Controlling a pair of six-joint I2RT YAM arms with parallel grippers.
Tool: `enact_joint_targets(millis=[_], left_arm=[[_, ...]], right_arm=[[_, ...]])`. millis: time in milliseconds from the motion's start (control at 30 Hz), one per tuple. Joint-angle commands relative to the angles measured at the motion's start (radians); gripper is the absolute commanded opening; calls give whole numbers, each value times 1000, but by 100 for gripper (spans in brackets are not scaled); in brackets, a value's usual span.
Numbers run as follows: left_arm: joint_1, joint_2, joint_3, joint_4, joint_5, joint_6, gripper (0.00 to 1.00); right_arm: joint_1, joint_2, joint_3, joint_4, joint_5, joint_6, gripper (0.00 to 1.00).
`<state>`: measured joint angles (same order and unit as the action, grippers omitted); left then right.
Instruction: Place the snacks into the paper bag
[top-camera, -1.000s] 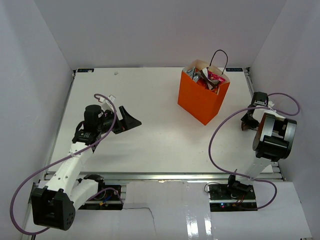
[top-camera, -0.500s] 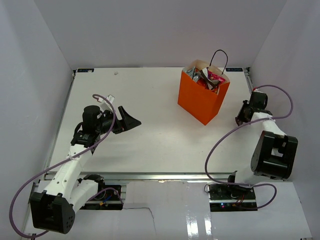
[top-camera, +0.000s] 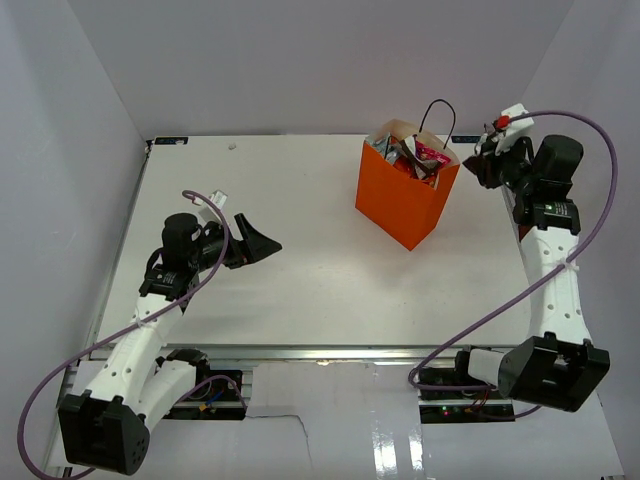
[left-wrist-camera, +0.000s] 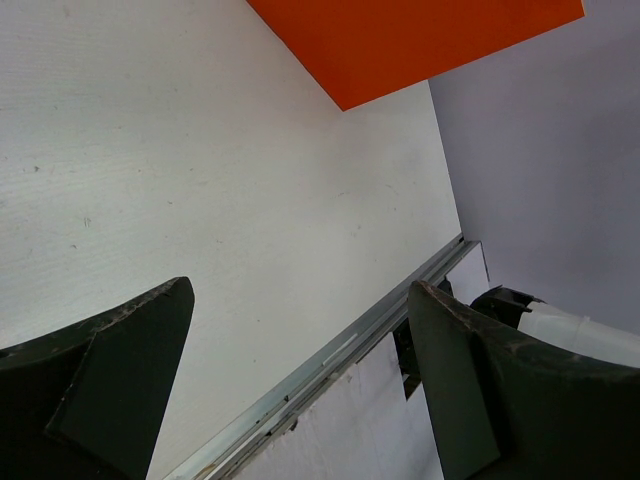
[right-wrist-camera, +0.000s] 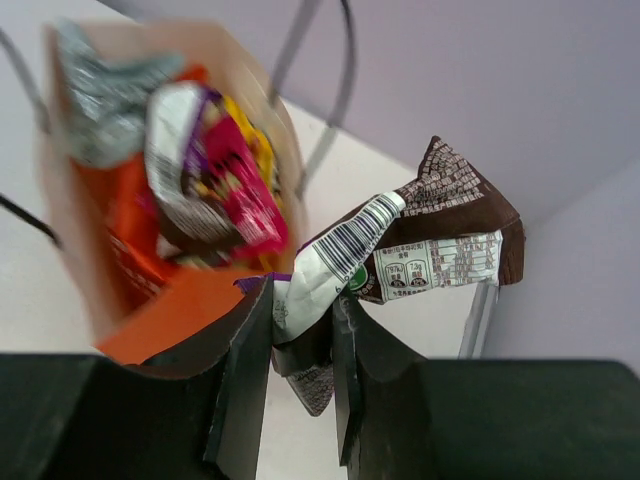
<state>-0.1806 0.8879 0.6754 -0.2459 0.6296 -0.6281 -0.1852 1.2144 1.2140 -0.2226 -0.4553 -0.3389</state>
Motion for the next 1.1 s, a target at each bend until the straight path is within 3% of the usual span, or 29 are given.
enact_joint_targets(millis=[0, 200, 500, 767, 833, 1067], left_arm=[[-2, -29, -11, 22, 21, 11, 98], [-2, -52, -22, 14, 24, 13, 98], [0, -113, -57, 5, 16, -9, 98], [0, -124, -59, -4, 9, -7, 98], [0, -122, -59, -4, 9, -7, 98], [-2, -116, -57, -4, 5, -2, 98]], right_arm=[[93, -23, 137, -24, -155, -150, 8], [259, 37, 257, -66, -108, -273, 8], [279, 215, 344, -130, -97, -341, 10], [303, 223, 277, -191, -111, -456, 14], [303, 223, 265, -222, -112, -491, 18], [302, 212, 243, -268, -105, -534, 53]])
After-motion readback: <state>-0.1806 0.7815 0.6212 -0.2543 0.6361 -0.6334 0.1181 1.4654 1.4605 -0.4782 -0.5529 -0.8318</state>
